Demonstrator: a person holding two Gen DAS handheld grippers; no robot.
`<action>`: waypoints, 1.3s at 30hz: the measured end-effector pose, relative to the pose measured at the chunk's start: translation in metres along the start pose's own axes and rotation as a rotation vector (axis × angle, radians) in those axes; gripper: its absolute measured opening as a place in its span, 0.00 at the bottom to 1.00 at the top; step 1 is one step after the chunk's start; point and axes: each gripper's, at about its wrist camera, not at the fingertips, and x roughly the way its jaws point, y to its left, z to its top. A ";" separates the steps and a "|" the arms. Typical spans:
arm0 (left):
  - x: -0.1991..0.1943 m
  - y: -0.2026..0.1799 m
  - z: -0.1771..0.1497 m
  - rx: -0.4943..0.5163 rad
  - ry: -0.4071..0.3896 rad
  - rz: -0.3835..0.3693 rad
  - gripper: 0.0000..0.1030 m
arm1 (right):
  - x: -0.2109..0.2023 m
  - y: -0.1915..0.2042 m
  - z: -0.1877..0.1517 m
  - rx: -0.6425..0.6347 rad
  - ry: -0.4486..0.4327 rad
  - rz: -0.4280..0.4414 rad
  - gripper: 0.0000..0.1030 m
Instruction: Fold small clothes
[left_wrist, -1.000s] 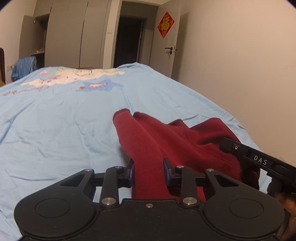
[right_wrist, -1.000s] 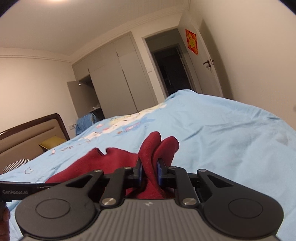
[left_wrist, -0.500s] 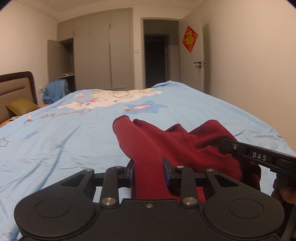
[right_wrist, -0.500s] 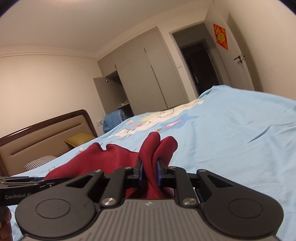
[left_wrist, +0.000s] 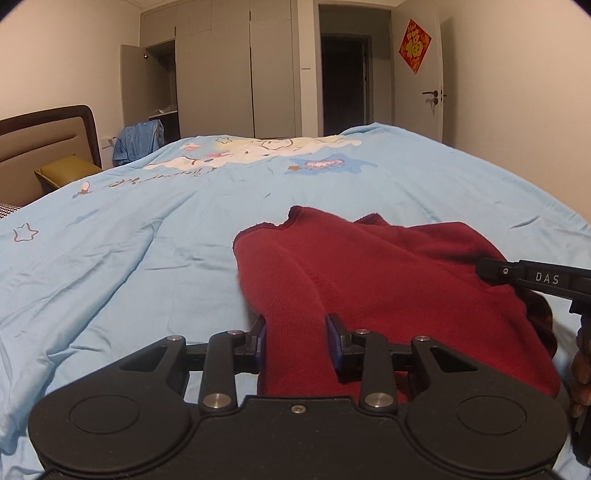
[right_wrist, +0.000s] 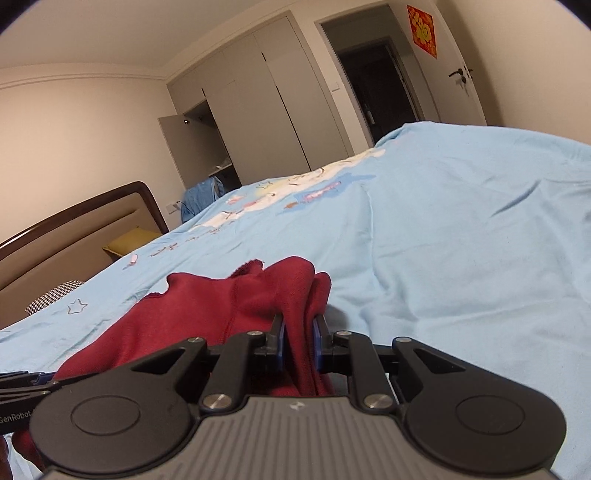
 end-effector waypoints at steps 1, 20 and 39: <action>0.002 0.000 -0.001 0.004 0.003 0.003 0.34 | 0.001 -0.001 -0.002 0.005 0.005 -0.002 0.17; -0.006 0.007 0.007 -0.069 0.034 0.003 0.80 | -0.012 -0.011 -0.004 0.082 0.014 -0.051 0.43; -0.079 -0.003 0.024 -0.102 -0.102 0.037 0.99 | -0.112 0.026 0.020 -0.079 -0.198 -0.080 0.99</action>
